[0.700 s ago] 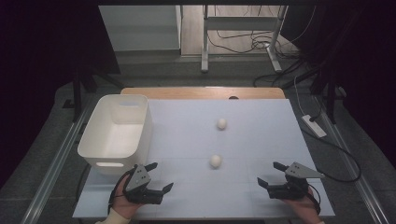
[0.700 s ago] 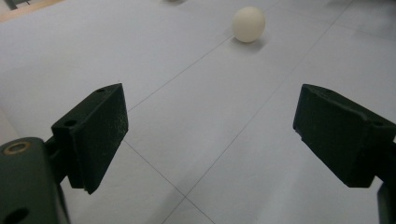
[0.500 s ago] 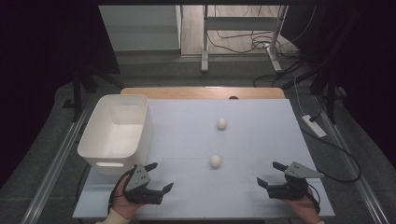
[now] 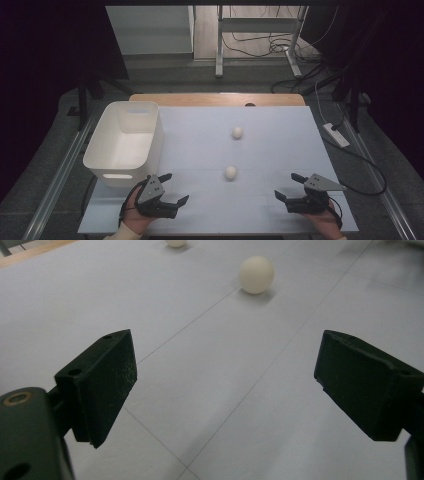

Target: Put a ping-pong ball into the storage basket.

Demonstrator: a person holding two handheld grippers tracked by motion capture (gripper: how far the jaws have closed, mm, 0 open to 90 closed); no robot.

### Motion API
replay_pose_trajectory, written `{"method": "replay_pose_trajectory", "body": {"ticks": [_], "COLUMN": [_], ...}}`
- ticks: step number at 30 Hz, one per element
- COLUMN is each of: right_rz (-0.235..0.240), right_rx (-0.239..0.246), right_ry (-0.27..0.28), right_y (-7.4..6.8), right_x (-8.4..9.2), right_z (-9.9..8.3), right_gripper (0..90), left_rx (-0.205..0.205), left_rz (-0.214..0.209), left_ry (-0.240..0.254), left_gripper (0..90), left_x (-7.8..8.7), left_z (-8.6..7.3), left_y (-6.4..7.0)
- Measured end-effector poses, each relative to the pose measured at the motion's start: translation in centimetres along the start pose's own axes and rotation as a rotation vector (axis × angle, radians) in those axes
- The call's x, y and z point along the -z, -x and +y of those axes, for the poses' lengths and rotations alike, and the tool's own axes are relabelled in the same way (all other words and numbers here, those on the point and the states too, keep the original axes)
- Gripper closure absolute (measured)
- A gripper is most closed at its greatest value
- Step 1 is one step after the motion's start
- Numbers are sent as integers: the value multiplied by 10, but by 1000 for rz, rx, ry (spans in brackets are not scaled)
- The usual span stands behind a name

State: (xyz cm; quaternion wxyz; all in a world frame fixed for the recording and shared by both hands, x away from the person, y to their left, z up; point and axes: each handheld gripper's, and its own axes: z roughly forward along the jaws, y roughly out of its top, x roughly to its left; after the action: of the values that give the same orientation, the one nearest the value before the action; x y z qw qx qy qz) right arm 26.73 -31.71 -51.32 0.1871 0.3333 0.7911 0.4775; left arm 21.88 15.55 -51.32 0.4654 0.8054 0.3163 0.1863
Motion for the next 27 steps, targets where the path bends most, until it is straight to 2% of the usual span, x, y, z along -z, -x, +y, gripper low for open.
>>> {"method": "replay_pose_trajectory", "body": {"ticks": [15,27], "right_rz": [-2,-3], "right_rx": [2,0], "right_ry": [-8,-5], "right_y": [0,1], "right_x": [0,1], "right_z": [-1,-1], "right_gripper": [98,100], "left_rx": [5,-10], "left_rz": [4,-9], "left_ry": [-10,-26], "left_gripper": [112,113], "left_x": [0,-3], "left_z": [5,19], "left_y": [0,6]}}
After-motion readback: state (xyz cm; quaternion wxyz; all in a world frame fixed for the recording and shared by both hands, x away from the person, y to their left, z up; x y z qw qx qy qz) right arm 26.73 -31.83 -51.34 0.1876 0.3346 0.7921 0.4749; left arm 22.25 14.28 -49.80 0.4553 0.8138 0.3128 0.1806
